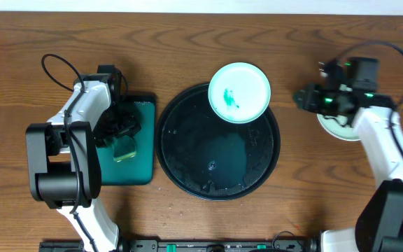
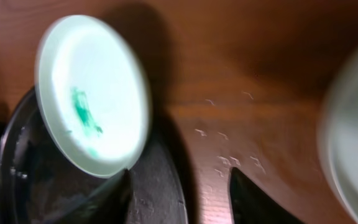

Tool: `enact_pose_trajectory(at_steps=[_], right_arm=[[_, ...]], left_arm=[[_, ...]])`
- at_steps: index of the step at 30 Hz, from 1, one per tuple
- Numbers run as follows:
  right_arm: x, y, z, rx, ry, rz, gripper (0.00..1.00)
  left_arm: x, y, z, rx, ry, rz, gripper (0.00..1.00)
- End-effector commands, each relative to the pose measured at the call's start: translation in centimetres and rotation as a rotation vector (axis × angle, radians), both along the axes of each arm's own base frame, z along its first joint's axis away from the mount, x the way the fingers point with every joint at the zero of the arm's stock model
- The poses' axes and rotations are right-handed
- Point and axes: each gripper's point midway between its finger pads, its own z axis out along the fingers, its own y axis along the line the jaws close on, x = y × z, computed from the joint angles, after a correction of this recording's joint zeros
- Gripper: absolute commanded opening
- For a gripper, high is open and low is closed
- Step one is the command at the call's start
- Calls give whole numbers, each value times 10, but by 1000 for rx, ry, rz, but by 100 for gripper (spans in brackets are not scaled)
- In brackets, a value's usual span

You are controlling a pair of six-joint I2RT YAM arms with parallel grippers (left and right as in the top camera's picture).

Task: Clean dirty plates on tray and stack at the side
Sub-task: 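Reach the right gripper to the remaining green plate and drag it center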

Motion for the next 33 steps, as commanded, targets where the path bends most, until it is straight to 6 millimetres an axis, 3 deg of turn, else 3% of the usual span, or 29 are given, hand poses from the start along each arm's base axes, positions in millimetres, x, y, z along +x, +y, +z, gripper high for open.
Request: enact_pose_trajectory(at_steps=[1, 7, 12, 17, 26, 29, 32, 33], right_arm=[[15, 14, -2, -95, -52, 54, 52], [32, 26, -49, -77, 0, 51, 57], [44, 48, -85, 24, 15, 116, 60], [58, 65, -92, 85, -19, 117, 61], [73, 91, -79, 111, -105, 134, 54], [75, 101, -79, 100, -113, 131, 44], [72, 99, -86, 57, -87, 97, 8], [71, 98, -88, 50, -74, 87, 2]], left_arm=[[-8, 0, -6, 0, 34, -3, 82], [-8, 0, -6, 0, 34, -3, 82], [-8, 0, -6, 0, 34, -3, 82], [-8, 0, -6, 0, 34, -3, 82], [-8, 0, -6, 0, 34, -3, 82], [-8, 0, -6, 0, 33, -3, 82], [-8, 0, -6, 0, 33, -4, 82], [-8, 0, -6, 0, 33, -3, 82]])
